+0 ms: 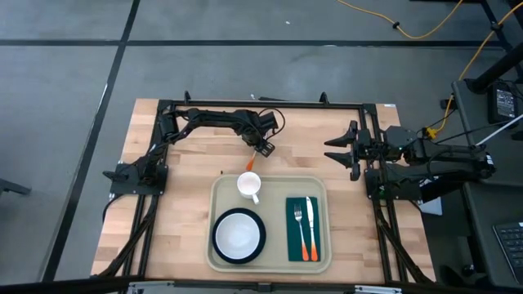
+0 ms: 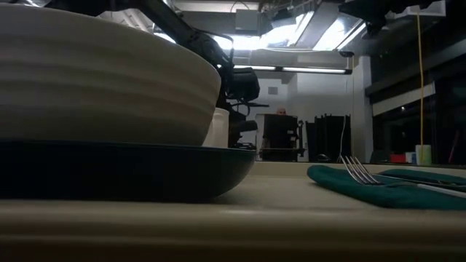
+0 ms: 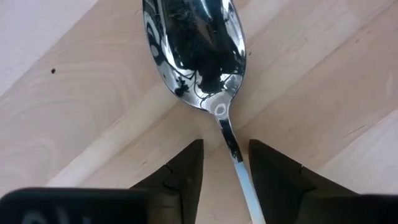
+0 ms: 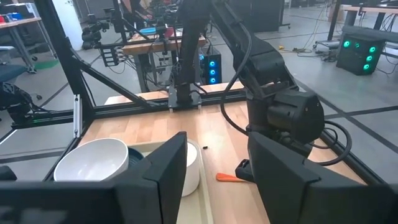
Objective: Set up tray
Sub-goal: Put the orange spoon on the dark green napkin to the left of the orange fork
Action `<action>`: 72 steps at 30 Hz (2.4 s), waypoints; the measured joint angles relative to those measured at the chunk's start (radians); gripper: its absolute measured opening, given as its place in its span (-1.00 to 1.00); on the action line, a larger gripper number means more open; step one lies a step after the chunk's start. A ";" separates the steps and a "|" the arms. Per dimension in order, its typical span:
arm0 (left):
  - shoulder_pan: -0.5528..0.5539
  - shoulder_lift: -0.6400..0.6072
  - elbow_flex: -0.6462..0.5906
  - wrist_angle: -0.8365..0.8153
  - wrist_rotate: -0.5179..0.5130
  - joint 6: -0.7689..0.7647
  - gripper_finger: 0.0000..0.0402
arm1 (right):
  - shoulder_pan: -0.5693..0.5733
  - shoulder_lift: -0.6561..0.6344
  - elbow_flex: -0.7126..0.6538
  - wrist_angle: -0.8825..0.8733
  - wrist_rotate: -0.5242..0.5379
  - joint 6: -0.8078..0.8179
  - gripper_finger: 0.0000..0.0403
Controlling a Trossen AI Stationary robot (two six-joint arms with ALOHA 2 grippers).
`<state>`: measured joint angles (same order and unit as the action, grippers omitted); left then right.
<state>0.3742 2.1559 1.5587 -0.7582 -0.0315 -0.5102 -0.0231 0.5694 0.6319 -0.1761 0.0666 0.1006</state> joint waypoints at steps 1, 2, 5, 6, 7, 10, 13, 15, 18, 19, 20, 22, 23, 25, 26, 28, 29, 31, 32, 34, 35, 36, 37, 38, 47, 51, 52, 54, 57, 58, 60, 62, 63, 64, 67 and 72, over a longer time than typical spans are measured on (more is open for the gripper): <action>-0.002 0.005 0.002 0.000 0.000 0.000 -0.40 | 0.000 0.000 0.000 0.000 0.000 0.000 -0.12; -0.004 0.007 0.002 -0.001 -0.001 0.000 -0.41 | 0.000 0.000 0.000 0.000 0.000 0.000 -0.12; -0.005 0.008 0.001 -0.003 0.002 -0.001 -0.46 | 0.000 0.000 0.000 0.000 0.000 0.000 -0.12; -0.005 0.008 0.001 -0.003 0.002 0.000 -0.48 | 0.000 0.000 0.000 0.000 0.000 0.000 -0.12; -0.006 0.009 0.000 -0.003 0.001 0.000 -0.50 | 0.000 0.000 0.000 0.000 0.000 0.000 -0.12; -0.005 0.010 0.000 -0.004 0.014 -0.001 -0.57 | 0.000 0.000 0.000 0.000 0.000 -0.002 -0.12; -0.005 0.011 0.003 -0.006 0.026 0.000 -0.67 | 0.000 0.000 0.000 0.000 0.000 -0.004 -0.12; -0.006 0.012 0.013 -0.010 0.032 0.000 -0.74 | 0.000 0.000 0.000 0.000 0.000 -0.006 -0.12; -0.010 0.017 0.032 -0.009 0.051 0.007 -0.87 | 0.000 0.000 0.000 0.000 0.000 -0.005 -0.12; -0.010 0.018 0.039 -0.007 0.062 0.015 -0.91 | 0.000 0.000 0.000 0.000 0.000 -0.005 -0.12; -0.012 0.020 0.044 -0.004 0.076 0.021 -0.94 | 0.000 0.000 0.000 0.000 0.000 -0.005 -0.12; -0.016 0.022 0.052 0.000 0.091 0.023 -0.96 | 0.000 0.000 0.000 0.000 0.000 -0.005 -0.12; -0.017 0.022 0.056 -0.003 0.102 0.023 -0.96 | 0.000 0.000 0.000 0.000 0.000 -0.005 -0.12; -0.018 0.023 0.066 -0.004 0.113 0.024 -0.95 | 0.000 0.000 0.000 0.000 0.000 -0.004 -0.12; -0.021 0.023 0.072 -0.004 0.113 0.025 -0.95 | 0.000 0.000 0.000 0.000 0.000 -0.001 -0.12; -0.025 0.023 0.089 -0.013 0.112 0.038 -0.96 | 0.000 0.000 0.000 0.000 0.000 0.000 -0.12; -0.030 0.023 0.101 -0.021 0.109 0.045 -0.97 | 0.000 0.000 0.000 -0.001 0.000 0.000 -0.12; -0.039 0.022 0.128 -0.030 0.110 0.057 -0.97 | 0.000 0.000 0.000 -0.001 0.000 0.001 -0.12; -0.043 0.021 0.140 -0.034 0.110 0.060 -0.97 | 0.000 0.000 0.000 -0.001 0.000 0.002 -0.12; -0.050 0.021 0.173 -0.063 0.114 0.068 -0.97 | 0.000 0.000 0.000 -0.001 0.001 0.004 -0.12; -0.052 0.021 0.198 -0.083 0.111 0.078 -0.97 | 0.000 0.000 0.000 -0.001 0.001 0.012 -0.12; -0.055 0.021 0.223 -0.099 0.109 0.093 -0.97 | 0.000 0.000 0.000 -0.002 0.001 0.025 -0.12; -0.055 0.020 0.251 -0.115 0.106 0.105 -0.97 | 0.000 0.000 0.000 -0.004 0.001 0.033 -0.12; -0.055 0.019 0.280 -0.138 0.105 0.116 -0.97 | 0.000 0.000 0.000 -0.009 0.001 0.045 -0.12; -0.084 0.018 0.564 -0.381 0.014 0.213 -0.97 | 0.000 0.000 0.000 -0.127 0.004 0.190 -0.12; -0.108 0.017 0.661 -0.457 -0.039 0.216 -0.98 | 0.000 0.000 0.000 -0.155 0.003 0.262 -0.12; -0.117 0.016 0.679 -0.470 -0.051 0.209 -0.98 | 0.000 0.000 0.000 -0.155 0.003 0.265 -0.12; -0.139 0.016 0.708 -0.486 -0.067 0.187 -0.98 | 0.000 0.000 0.000 -0.155 0.003 0.264 -0.12; -0.176 0.016 0.735 -0.488 -0.102 0.140 -0.98 | 0.000 0.000 0.000 -0.155 0.002 0.261 -0.12; -0.190 0.016 0.742 -0.489 -0.118 0.119 -0.98 | 0.000 0.000 0.000 -0.156 0.001 0.259 -0.12; -0.221 0.016 0.759 -0.495 -0.154 0.082 -0.98 | 0.000 0.000 0.000 -0.160 -0.019 0.257 -0.12; -0.257 0.016 0.778 -0.502 -0.184 0.034 -0.98 | 0.000 0.000 0.000 -0.162 -0.040 0.250 -0.12; -0.276 0.016 0.787 -0.502 -0.197 0.009 -0.98 | 0.000 0.000 0.000 -0.163 -0.045 0.242 -0.12; -0.296 0.016 0.795 -0.502 -0.211 -0.020 -0.98 | 0.000 0.000 0.000 -0.168 -0.052 0.236 -0.12; -0.354 0.010 0.797 -0.498 -0.254 -0.125 -0.98 | 0.000 0.000 0.000 -0.196 -0.061 0.222 -0.12; -0.448 -0.003 0.798 -0.504 -0.317 -0.298 -0.98 | 0.000 0.000 0.000 -0.259 -0.070 0.197 -0.12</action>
<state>-0.0736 2.1527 2.3564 -1.2622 -0.3487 -0.8081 -0.0227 0.5694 0.6319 -0.4355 -0.0039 0.2978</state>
